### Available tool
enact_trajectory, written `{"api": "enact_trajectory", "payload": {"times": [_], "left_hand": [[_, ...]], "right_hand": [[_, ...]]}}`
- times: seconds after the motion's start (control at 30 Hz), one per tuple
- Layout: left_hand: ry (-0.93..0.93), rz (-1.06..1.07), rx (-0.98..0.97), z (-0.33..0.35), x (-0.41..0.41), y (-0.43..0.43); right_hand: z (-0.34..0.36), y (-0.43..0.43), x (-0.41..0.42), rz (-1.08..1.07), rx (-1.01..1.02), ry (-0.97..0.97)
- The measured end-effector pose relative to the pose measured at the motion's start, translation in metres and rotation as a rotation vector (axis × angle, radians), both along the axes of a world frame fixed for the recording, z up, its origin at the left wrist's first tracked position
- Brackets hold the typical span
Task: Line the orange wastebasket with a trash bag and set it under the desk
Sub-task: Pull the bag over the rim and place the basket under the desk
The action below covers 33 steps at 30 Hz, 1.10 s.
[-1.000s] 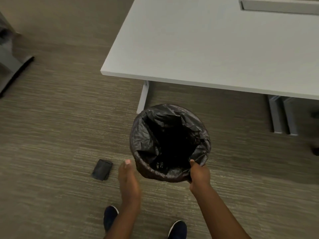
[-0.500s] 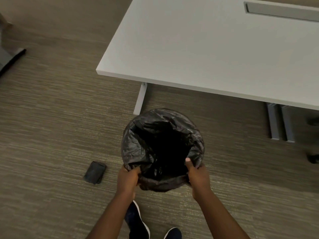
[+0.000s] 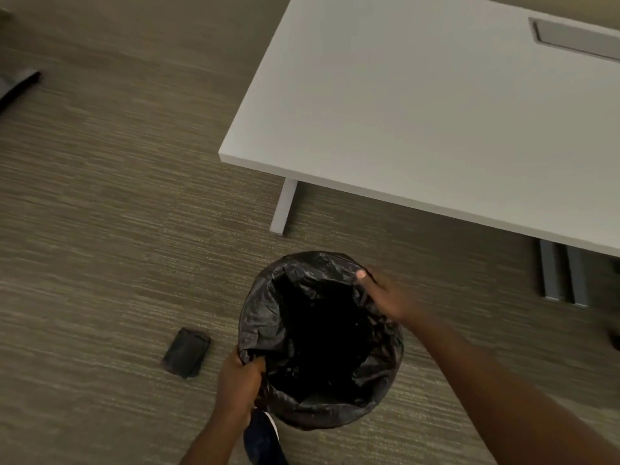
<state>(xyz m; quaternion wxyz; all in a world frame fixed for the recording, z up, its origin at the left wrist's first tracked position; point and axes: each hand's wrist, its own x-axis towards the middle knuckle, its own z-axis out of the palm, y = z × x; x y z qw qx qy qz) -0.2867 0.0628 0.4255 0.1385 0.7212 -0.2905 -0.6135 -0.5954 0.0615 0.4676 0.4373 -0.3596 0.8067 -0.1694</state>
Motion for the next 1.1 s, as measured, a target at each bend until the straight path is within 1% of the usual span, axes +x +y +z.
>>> {"api": "enact_trajectory", "payload": {"times": [0.03,0.07,0.13,0.2,0.3,0.33,0.43,0.5,0.57,0.7,0.8,0.87,0.97,1.1], "left_hand": [[-0.003,-0.014,-0.001,-0.002,0.006,-0.007],[-0.005,-0.031,0.001,-0.004,0.01,-0.014],[-0.001,-0.06,-0.002,-0.01,0.015,-0.029],[-0.01,-0.067,-0.019,-0.018,0.013,-0.045],[-0.019,-0.061,-0.025,-0.034,0.001,-0.065],[-0.021,-0.054,-0.017,-0.04,-0.005,-0.071],[-0.041,-0.055,0.008,-0.065,-0.027,-0.086],[-0.047,-0.067,0.007,-0.084,-0.045,-0.096],[-0.051,-0.1,-0.005,-0.108,-0.065,-0.108],[-0.029,-0.185,-0.023,-0.166,-0.113,-0.143],[0.042,-0.166,-0.062,-0.205,-0.152,-0.178],[0.118,-0.172,-0.113,-0.226,-0.172,-0.201],[0.212,-0.257,-0.239,-0.251,-0.196,-0.228],[0.149,-0.243,-0.275,-0.275,-0.222,-0.271]], "right_hand": [[-0.003,-0.004,-0.002,0.014,0.044,-0.035],[-0.005,-0.008,-0.003,-0.023,0.074,-0.046],[-0.005,-0.012,-0.004,-0.166,0.095,-0.049],[-0.006,-0.009,0.0,-0.281,0.073,-0.1],[-0.019,0.013,0.013,-0.443,0.089,-0.125],[-0.028,0.021,0.018,-0.518,0.105,-0.177],[-0.062,0.036,0.027,-0.727,0.146,-0.459],[-0.095,0.038,0.022,-0.828,0.13,-0.541],[-0.129,0.033,0.008,-0.893,0.109,-0.562],[-0.196,0.005,-0.038,-0.909,0.073,-0.529],[-0.238,-0.029,-0.075,-0.857,0.038,-0.449],[-0.259,-0.052,-0.097,-0.838,-0.002,-0.437],[-0.286,-0.083,-0.124,-0.858,-0.068,-0.435],[-0.309,-0.112,-0.141,-0.856,-0.147,-0.436]]}}
